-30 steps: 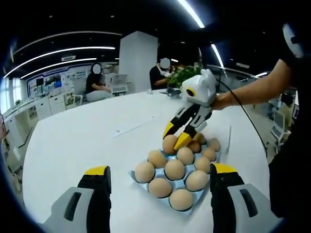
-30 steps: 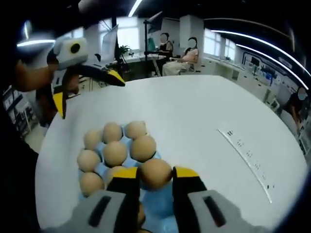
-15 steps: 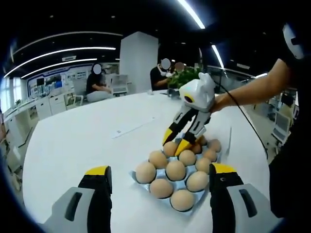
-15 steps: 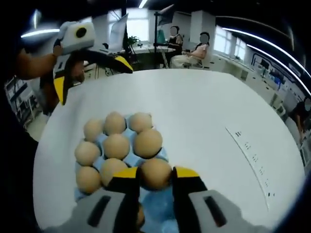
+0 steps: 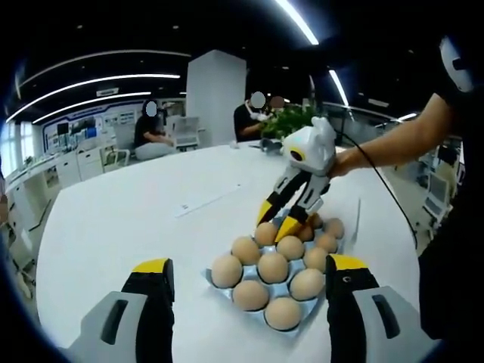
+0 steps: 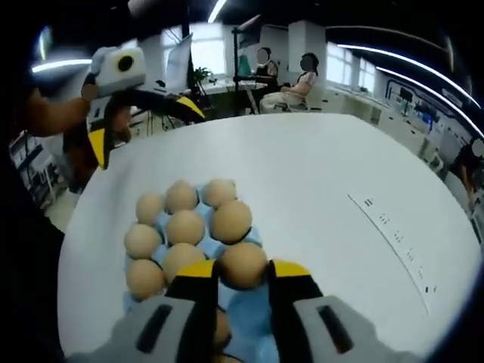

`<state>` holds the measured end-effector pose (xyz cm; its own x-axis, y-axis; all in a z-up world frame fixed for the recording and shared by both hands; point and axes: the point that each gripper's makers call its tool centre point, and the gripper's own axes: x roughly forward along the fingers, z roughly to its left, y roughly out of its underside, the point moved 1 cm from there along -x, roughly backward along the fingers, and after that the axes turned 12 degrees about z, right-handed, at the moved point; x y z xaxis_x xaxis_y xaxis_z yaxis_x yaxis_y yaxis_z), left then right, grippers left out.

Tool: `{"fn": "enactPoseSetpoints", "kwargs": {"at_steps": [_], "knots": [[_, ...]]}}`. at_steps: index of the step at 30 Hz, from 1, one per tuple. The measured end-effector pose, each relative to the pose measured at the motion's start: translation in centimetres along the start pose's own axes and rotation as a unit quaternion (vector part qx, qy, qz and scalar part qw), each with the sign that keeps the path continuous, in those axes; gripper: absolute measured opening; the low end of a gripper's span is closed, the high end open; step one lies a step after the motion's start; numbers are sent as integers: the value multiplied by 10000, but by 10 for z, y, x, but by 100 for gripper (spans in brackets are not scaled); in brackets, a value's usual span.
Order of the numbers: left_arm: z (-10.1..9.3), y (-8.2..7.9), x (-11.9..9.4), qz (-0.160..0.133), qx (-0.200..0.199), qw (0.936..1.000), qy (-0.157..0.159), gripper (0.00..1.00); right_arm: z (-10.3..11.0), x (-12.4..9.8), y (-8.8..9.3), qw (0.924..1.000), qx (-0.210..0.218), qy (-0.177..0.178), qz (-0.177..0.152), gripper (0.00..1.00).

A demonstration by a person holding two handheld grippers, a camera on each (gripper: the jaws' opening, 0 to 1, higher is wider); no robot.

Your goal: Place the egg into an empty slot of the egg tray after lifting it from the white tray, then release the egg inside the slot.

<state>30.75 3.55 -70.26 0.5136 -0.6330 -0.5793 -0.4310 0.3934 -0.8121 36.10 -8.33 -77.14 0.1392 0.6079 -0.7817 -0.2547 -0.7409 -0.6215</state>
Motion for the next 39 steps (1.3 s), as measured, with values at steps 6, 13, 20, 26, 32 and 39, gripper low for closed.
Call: {"fn": "enactPoseSetpoints", "kwargs": {"at_steps": [6,13,20,26,32,39], "knots": [[-3,-3,3,0,18,10000,10,82,-5,-16,2,9990,269,94,-344,26],[-7,-8,7,-11,30,10000,10,82,-11,-38,26,9969,591,256,-462,26],[-9,-11,11,23,51,10000,-38,83,-23,-67,51,9925,893,552,-624,27],[-14,-13,15,34,58,10000,-46,83,-38,-98,89,9851,1284,917,-680,26],[-21,-16,19,37,71,10000,-25,83,-46,-126,133,9765,1677,1220,-592,26],[-29,-20,25,43,108,9999,16,83,-54,-149,163,9695,1833,1555,-472,26]]}}
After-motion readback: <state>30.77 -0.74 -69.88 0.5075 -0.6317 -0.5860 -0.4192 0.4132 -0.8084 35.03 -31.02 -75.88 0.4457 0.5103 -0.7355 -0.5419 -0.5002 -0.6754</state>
